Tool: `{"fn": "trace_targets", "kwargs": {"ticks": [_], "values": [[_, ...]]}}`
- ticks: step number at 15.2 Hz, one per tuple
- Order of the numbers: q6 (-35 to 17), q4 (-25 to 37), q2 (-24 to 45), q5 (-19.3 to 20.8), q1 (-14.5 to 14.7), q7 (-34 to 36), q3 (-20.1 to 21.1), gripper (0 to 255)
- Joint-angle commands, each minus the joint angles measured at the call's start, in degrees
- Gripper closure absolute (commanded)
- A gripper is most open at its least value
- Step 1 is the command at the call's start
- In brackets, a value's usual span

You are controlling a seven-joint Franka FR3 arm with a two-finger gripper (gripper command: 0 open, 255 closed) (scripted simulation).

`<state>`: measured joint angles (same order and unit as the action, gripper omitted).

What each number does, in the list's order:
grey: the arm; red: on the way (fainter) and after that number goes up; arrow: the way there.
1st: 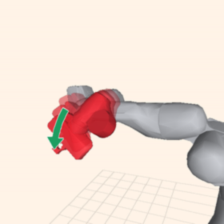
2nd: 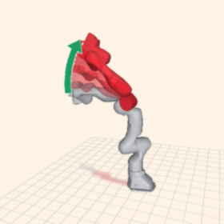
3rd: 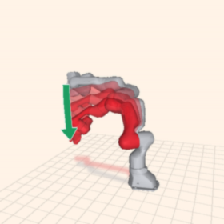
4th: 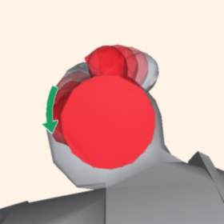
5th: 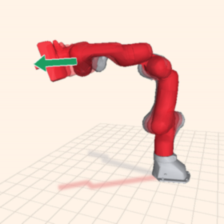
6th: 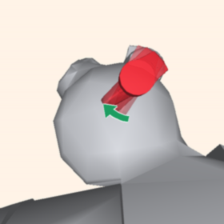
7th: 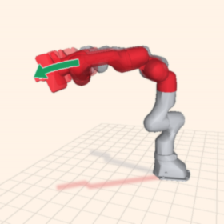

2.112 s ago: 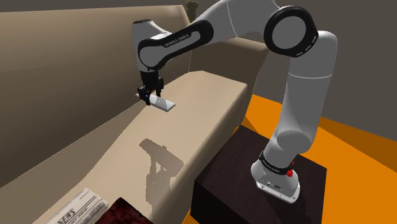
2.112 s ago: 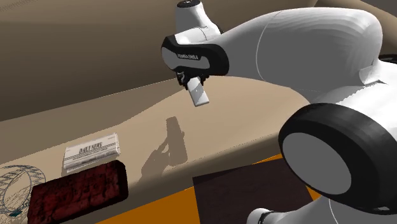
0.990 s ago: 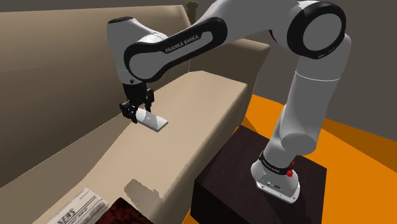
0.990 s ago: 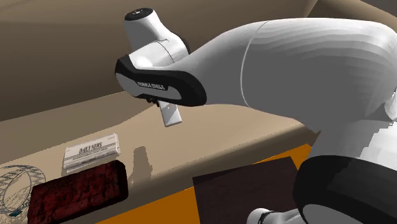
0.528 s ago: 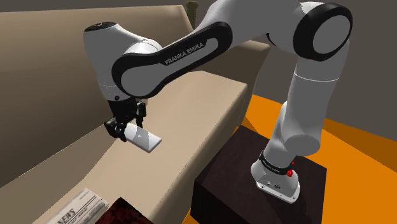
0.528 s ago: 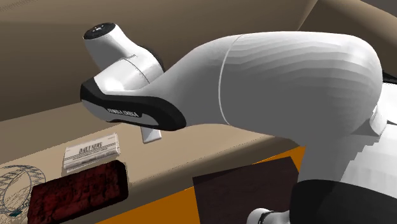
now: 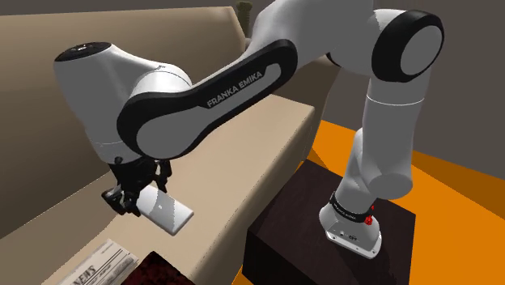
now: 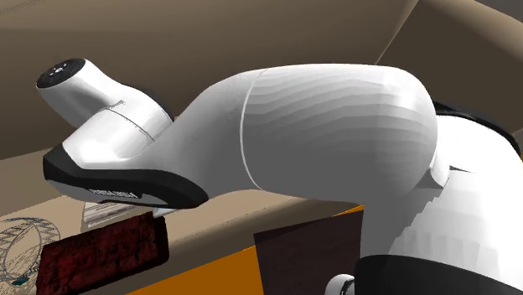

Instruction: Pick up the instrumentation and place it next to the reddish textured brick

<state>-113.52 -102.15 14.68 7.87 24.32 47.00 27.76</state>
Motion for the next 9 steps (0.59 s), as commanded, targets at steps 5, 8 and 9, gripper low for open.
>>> {"fn": "trace_targets", "kwargs": {"ticks": [5, 8, 9], "values": [[-1.6, 0.6, 2.6, 1.6, 2.6, 4.0, 0.7, 255], [-3.6, -0.6, 3.5, 2.1, 2.7, 4.3, 0.5, 255], [-4.2, -1.0, 3.8, 2.3, 2.8, 4.5, 0.4, 255]]}}
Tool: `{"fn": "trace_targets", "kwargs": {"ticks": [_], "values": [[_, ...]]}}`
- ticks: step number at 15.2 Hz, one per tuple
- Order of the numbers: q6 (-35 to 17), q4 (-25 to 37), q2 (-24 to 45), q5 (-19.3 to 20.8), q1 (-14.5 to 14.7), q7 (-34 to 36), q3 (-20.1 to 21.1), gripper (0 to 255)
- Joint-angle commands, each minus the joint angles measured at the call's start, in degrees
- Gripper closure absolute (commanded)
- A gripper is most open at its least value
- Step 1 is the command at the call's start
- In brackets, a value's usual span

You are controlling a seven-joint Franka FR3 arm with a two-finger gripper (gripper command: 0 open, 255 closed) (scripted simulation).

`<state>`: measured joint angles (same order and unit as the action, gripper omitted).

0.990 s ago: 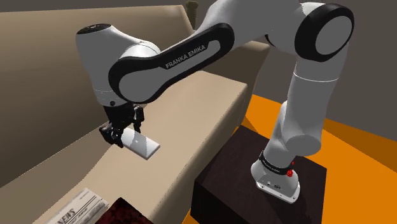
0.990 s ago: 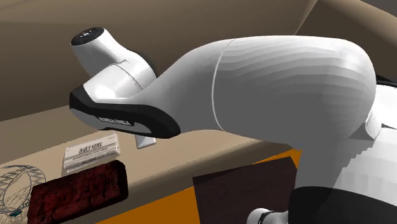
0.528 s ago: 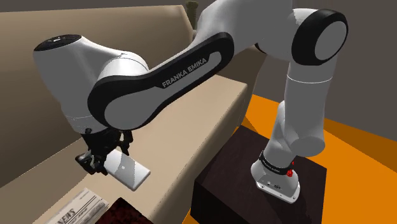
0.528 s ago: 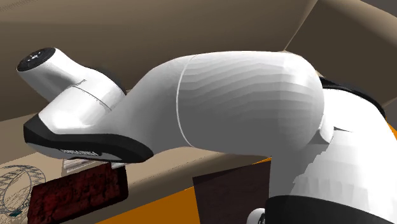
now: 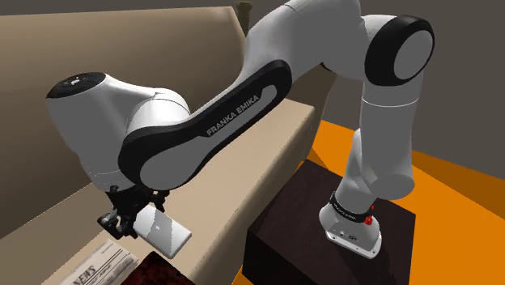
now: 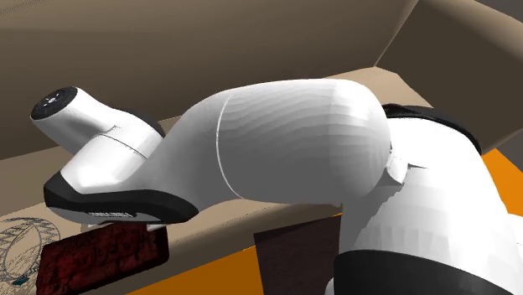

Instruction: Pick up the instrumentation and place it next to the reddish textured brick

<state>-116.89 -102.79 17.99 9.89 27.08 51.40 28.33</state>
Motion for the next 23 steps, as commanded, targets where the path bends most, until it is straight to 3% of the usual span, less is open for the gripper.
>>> {"fn": "trace_targets", "kwargs": {"ticks": [1, 15, 23], "values": [[-1.5, -0.8, 0.8, 0.5, 0.1, 0.2, -0.2, 255], [-10.2, -4.6, 6.3, 3.9, 1.2, 2.5, -1.8, 255], [-10.5, -4.7, 6.5, 4.1, 1.2, 2.6, -1.9, 255]]}}
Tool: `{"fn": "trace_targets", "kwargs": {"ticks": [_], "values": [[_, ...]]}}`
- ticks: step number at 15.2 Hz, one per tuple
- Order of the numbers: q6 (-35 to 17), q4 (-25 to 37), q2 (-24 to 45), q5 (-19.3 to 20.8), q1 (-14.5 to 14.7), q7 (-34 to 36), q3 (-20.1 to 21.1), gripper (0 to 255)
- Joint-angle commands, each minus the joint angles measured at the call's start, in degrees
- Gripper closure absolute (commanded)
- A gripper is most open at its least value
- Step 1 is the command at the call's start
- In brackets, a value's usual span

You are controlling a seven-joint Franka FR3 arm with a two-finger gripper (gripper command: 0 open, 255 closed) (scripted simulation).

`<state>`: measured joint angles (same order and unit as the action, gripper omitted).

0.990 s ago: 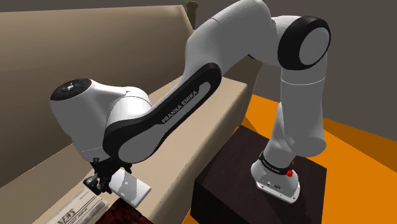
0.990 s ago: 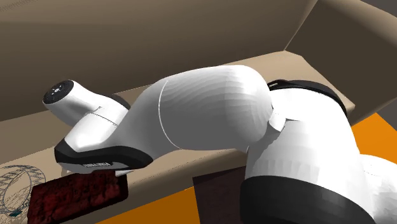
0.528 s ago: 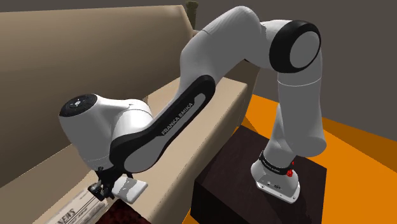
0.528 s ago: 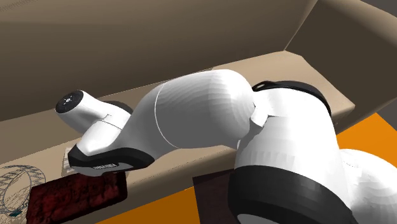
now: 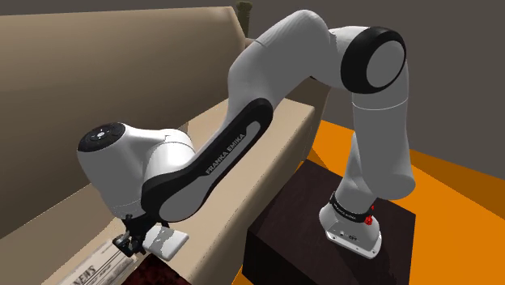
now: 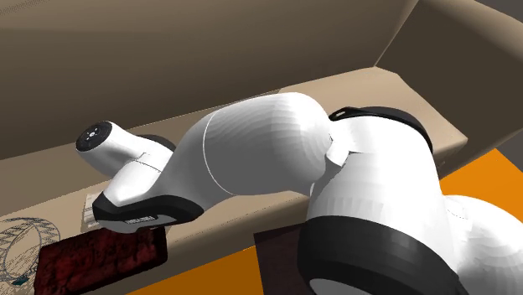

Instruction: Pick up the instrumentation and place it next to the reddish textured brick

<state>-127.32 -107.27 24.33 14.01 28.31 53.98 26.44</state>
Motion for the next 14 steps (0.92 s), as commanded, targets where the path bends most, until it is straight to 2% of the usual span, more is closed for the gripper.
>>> {"fn": "trace_targets", "kwargs": {"ticks": [1, 6, 10, 14], "values": [[-0.1, -0.1, 0.3, 0.0, 0.0, 0.0, 0.0, 0], [-0.1, -0.2, 0.2, 0.0, 0.0, 0.0, 0.0, 0], [5.8, 2.3, -3.5, -2.4, -0.8, -1.5, 1.2, 0], [5.8, 2.3, -3.5, -2.4, -0.8, -1.5, 1.2, 0]]}}
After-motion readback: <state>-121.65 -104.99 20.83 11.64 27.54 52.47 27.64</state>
